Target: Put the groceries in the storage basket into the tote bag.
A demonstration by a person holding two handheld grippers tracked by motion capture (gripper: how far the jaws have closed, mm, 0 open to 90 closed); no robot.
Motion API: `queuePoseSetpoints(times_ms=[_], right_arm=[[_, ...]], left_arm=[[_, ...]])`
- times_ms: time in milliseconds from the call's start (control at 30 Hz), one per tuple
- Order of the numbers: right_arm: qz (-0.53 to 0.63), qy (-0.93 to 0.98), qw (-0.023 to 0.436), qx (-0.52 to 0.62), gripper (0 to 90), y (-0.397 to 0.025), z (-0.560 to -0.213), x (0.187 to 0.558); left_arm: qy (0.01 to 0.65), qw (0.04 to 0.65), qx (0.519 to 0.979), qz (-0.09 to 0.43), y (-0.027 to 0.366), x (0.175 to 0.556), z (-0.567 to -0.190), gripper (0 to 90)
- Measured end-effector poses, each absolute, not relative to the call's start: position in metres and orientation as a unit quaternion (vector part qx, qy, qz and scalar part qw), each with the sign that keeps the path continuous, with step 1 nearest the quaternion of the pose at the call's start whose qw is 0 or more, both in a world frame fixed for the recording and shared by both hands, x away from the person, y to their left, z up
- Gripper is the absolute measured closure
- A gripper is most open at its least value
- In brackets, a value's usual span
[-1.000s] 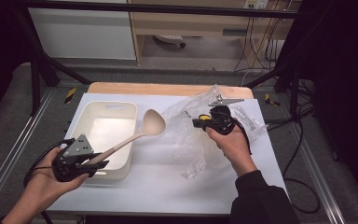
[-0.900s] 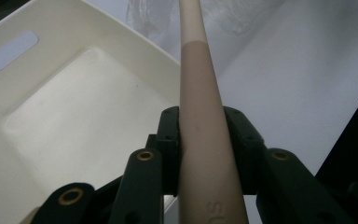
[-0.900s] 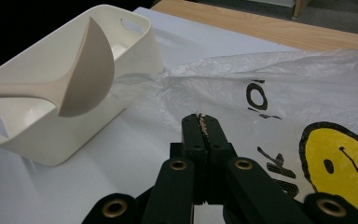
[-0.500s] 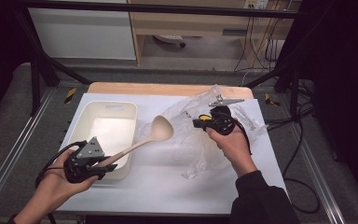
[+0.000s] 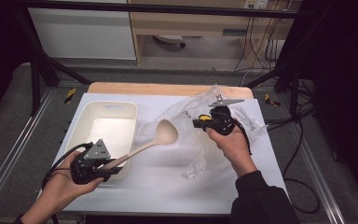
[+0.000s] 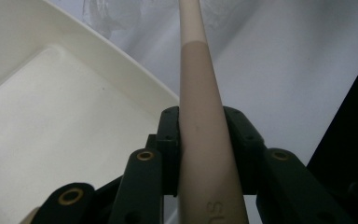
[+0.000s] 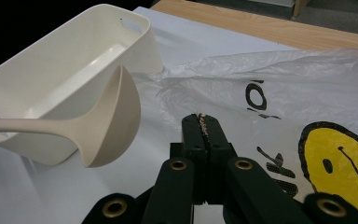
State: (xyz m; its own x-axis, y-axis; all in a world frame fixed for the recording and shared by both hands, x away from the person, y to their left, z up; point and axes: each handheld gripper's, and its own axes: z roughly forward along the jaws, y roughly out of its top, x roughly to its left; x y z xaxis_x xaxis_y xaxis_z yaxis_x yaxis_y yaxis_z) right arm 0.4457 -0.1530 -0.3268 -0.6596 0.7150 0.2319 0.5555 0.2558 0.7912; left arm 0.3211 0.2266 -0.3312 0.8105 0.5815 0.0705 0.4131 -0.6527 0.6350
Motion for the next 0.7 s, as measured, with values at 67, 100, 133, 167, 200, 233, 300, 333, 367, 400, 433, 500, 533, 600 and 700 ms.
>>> queuePoseSetpoints(times_ms=[67,100,133,167,200,233,300,333,367,400,433,500,533,600,700], right_arm=[[0.457,0.787,0.087,0.404,90.0,-0.153,-0.327,0.446],[0.457,0.787,0.087,0.404,90.0,-0.153,-0.327,0.446],[0.458,0.787,0.087,0.404,90.0,-0.153,-0.327,0.446],[0.457,0.787,0.086,0.405,90.0,-0.153,-0.327,0.446],[0.457,0.787,0.086,0.405,90.0,-0.152,-0.327,0.446],[0.458,0.787,0.086,0.404,90.0,-0.152,-0.327,0.446],[0.457,0.787,0.086,0.404,90.0,-0.152,-0.327,0.445],[0.457,0.788,0.086,0.404,90.0,-0.152,-0.327,0.445],[0.457,0.788,0.086,0.403,90.0,-0.152,-0.327,0.445],[0.457,0.789,0.086,0.403,90.0,-0.152,-0.326,0.445],[0.457,0.789,0.087,0.402,90.0,-0.152,-0.326,0.445],[0.456,0.789,0.086,0.403,90.0,-0.153,-0.326,0.445],[0.457,0.789,0.086,0.403,90.0,-0.153,-0.326,0.445],[0.457,0.788,0.086,0.403,90.0,-0.153,-0.326,0.445],[0.457,0.788,0.086,0.403,90.0,-0.153,-0.326,0.445]], left_arm=[[0.276,0.31,0.9,0.133,0.224,0.321,-0.332,68.9],[0.275,0.308,0.901,0.132,0.223,0.321,-0.332,69.0],[0.275,0.307,0.901,0.132,0.222,0.321,-0.333,68.9],[0.275,0.307,0.901,0.132,0.22,0.322,-0.333,68.9],[0.276,0.306,0.901,0.133,0.218,0.322,-0.334,68.9],[0.275,0.306,0.901,0.136,0.216,0.322,-0.334,68.9],[0.275,0.307,0.902,0.133,0.212,0.324,-0.335,68.9],[0.273,0.307,0.902,0.131,0.21,0.325,-0.336,68.9],[0.273,0.306,0.903,0.129,0.208,0.325,-0.337,68.9],[0.272,0.304,0.904,0.128,0.205,0.325,-0.337,68.9],[0.272,0.303,0.905,0.127,0.203,0.325,-0.338,68.9],[0.271,0.302,0.905,0.124,0.199,0.325,-0.34,68.9],[0.272,0.301,0.906,0.123,0.197,0.326,-0.34,68.9],[0.27,0.295,0.909,0.12,0.194,0.327,-0.341,68.9],[0.269,0.292,0.91,0.118,0.189,0.329,-0.344,68.9]])
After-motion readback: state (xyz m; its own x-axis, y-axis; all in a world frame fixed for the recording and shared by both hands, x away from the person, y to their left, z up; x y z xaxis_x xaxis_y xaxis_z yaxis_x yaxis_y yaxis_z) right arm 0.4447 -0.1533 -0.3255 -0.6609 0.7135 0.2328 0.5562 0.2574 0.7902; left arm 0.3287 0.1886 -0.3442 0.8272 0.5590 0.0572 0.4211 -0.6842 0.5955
